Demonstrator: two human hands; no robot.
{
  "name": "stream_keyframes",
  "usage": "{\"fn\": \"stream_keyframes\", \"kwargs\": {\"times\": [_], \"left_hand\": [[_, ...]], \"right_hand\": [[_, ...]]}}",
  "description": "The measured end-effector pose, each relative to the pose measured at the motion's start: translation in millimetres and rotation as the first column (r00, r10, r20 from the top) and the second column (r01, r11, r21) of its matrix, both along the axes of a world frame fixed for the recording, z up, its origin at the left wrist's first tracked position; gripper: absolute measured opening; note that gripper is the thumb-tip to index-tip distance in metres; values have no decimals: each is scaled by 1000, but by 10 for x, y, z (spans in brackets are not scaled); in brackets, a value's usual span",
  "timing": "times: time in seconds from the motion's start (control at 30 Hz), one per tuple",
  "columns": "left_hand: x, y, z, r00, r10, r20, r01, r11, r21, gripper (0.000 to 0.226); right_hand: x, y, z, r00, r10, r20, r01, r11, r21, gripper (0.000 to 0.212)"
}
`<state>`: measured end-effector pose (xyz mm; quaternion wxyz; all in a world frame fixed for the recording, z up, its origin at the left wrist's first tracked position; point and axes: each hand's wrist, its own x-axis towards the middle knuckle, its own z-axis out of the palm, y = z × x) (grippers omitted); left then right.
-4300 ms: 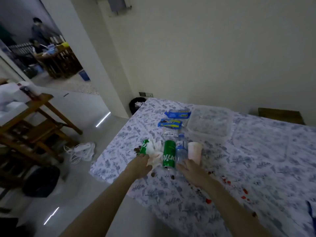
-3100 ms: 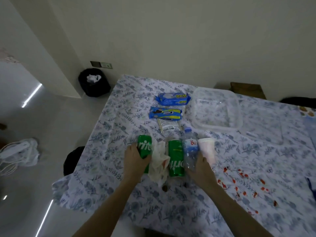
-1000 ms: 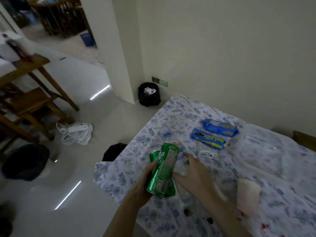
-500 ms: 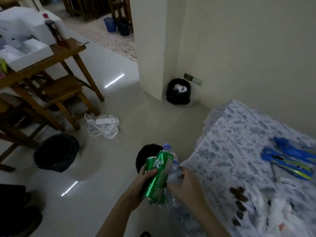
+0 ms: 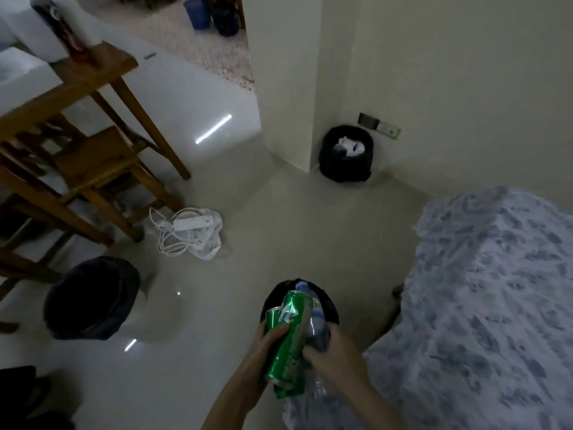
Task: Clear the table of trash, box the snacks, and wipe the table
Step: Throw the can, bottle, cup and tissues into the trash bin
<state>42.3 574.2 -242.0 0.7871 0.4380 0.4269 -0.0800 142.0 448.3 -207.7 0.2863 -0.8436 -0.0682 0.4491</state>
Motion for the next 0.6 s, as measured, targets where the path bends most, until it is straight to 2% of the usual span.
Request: {"fn": "stream_keyframes", "kwargs": {"times": [0.07, 0.17, 0.23, 0.3, 0.4, 0.47, 0.53, 0.6], "left_hand": [[179, 133, -429, 1000, 17, -25, -18, 1000, -8, 73], [430, 320, -1184, 995, 37, -94, -40, 999, -28, 89], [542, 437, -1683, 987, 45, -153, -54, 997, -56, 92], [624, 500, -2127, 982, 25, -187, -45, 994, -104, 86], [706, 528, -2744, 975, 12, -220, -54, 981, -185, 67], [738, 517, -3119, 973, 17, -231, -70, 972, -224, 64], [755, 495, -3465, 965, 22, -261, -76, 977, -198, 76], [742, 500, -3761, 952, -11, -305, -26, 993, -115, 76]], "right_hand": [[189, 142, -422, 999, -32, -38, 32, 999, -3, 60], [452, 354, -1108, 996, -11, -94, 7, 999, -38, 59], [579, 465, -1576, 991, -15, -129, 7, 998, -62, 63], [647, 507, -2051, 980, -83, -180, 70, 994, -79, 69], [669, 480, -2665, 951, -173, -258, 147, 982, -120, 64], [677, 466, -2995, 915, -240, -325, 203, 969, -142, 57], [670, 486, -3220, 872, -324, -366, 294, 946, -137, 54], [630, 557, -3391, 836, -395, -380, 370, 918, -142, 63]]}}
